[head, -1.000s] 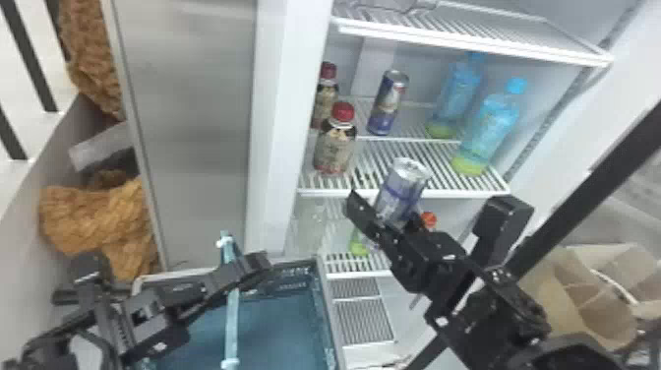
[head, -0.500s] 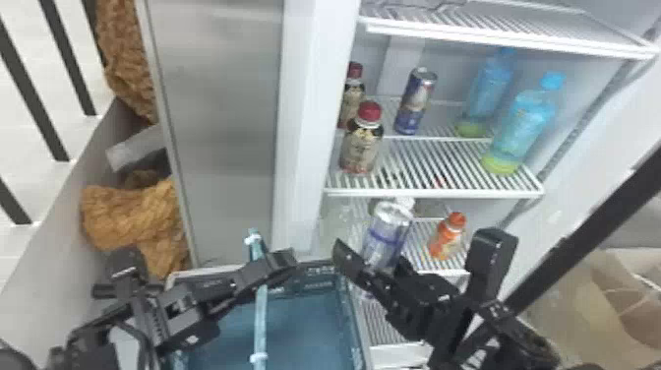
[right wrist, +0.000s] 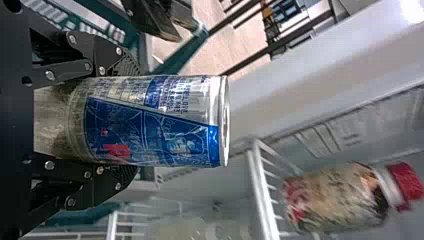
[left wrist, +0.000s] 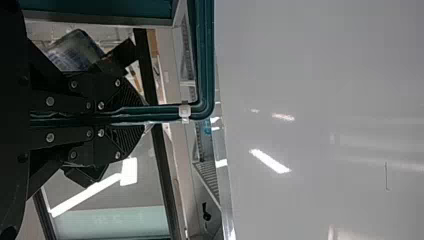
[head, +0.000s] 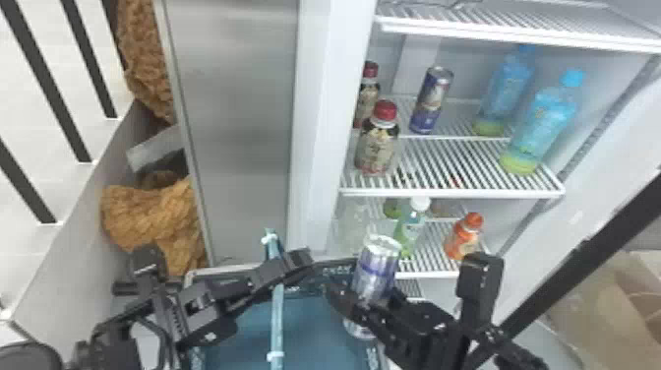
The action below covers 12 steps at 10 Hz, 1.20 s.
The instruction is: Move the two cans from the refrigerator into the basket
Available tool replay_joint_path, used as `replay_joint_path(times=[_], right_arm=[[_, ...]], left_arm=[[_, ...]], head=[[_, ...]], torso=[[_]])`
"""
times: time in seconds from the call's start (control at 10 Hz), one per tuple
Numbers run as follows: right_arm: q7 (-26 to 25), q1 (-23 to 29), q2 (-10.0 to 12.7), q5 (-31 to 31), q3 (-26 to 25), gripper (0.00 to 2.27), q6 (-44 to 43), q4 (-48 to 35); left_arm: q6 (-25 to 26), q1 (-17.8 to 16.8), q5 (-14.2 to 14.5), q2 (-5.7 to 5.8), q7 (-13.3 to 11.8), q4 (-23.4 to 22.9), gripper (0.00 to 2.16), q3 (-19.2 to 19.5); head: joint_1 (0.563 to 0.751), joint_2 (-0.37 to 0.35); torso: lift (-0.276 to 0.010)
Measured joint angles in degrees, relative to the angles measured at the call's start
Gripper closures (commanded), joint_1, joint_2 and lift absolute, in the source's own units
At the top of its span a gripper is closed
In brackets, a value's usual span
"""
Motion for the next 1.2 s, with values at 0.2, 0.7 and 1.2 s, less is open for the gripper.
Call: replay_joint_path(times=[0.2,0.7,1.2], right_arm=[[1.4,-0.2,-0.4,0.1,1.1,0.88,1.5,0.6],[2.2,-0.6,-0.4,1.0,0.6,0.11,1.2,1.8],[1.8,2.5,0.9,8.1,-6.8,0.11,-7.2,-5.8]], left_arm=[[0.0,-0.1,0.0,0.01,0.0,0.0,1.19,0.0],[0.0,-0.1,0.0,0.1,0.0,0.0,1.19,-0.2],[-0.1,-0.1,0.0,0.06,0.0,0.0,1.19,-0.2]], head=[[0.695,-0.136],[0.695,-0.14],[0.695,-0.242]], torso=[[-0.031],[-0.031],[-0.031]])
